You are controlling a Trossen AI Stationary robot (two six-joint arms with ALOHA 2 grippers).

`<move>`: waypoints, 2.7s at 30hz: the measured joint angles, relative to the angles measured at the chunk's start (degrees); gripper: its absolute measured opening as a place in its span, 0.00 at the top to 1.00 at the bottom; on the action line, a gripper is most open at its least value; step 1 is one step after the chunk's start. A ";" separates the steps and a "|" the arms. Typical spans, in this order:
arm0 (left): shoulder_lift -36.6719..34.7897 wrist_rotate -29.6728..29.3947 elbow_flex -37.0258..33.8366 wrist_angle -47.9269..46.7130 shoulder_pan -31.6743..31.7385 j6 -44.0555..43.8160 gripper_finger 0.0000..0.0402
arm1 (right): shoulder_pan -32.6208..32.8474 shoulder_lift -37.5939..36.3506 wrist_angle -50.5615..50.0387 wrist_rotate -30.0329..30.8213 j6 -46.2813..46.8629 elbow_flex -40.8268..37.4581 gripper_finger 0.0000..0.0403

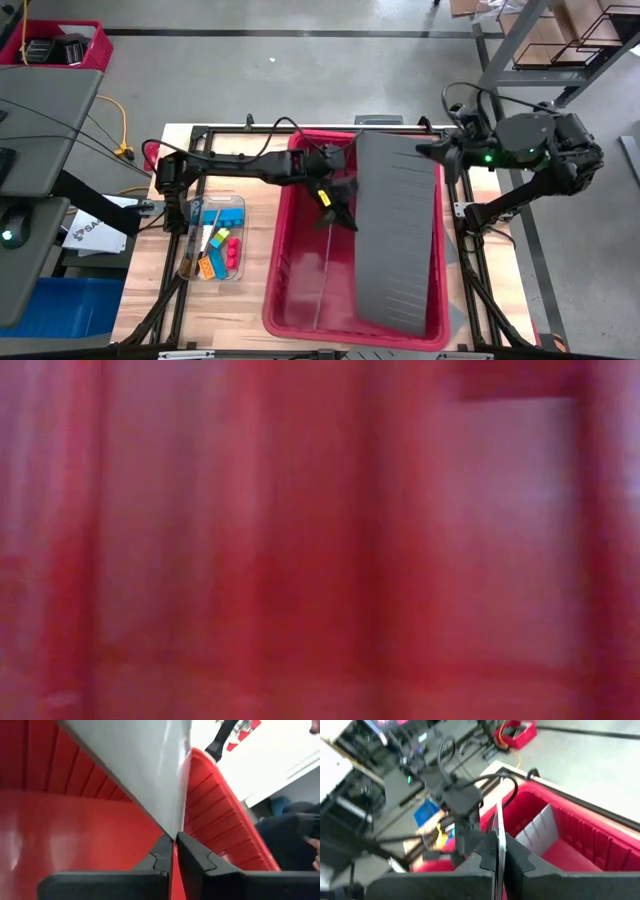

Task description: Sort Items/Unsort Items

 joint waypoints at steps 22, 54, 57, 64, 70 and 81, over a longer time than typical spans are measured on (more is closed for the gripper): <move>-0.76 8.33 -0.10 3.27 4.86 -1.71 1.00 | 0.60 0.78 6.03 2.47 -4.75 0.00 0.75; -1.77 33.97 0.19 3.56 22.73 0.41 1.00 | 8.99 1.08 -16.28 -4.74 22.54 -0.18 0.54; -1.77 34.78 0.19 6.03 22.72 -1.67 1.00 | 14.46 2.47 -18.36 -8.17 28.74 -1.64 0.54; -1.75 35.68 0.13 16.28 22.17 -10.23 1.00 | 31.43 3.98 -15.04 -3.25 47.95 -13.85 0.54; -1.73 28.48 0.17 13.40 22.09 -7.96 1.00 | 40.45 4.10 -6.32 7.72 64.53 -24.33 0.54; -1.70 9.93 0.17 6.81 21.25 -7.03 1.00 | 41.42 4.12 -2.85 14.99 69.74 -29.42 0.54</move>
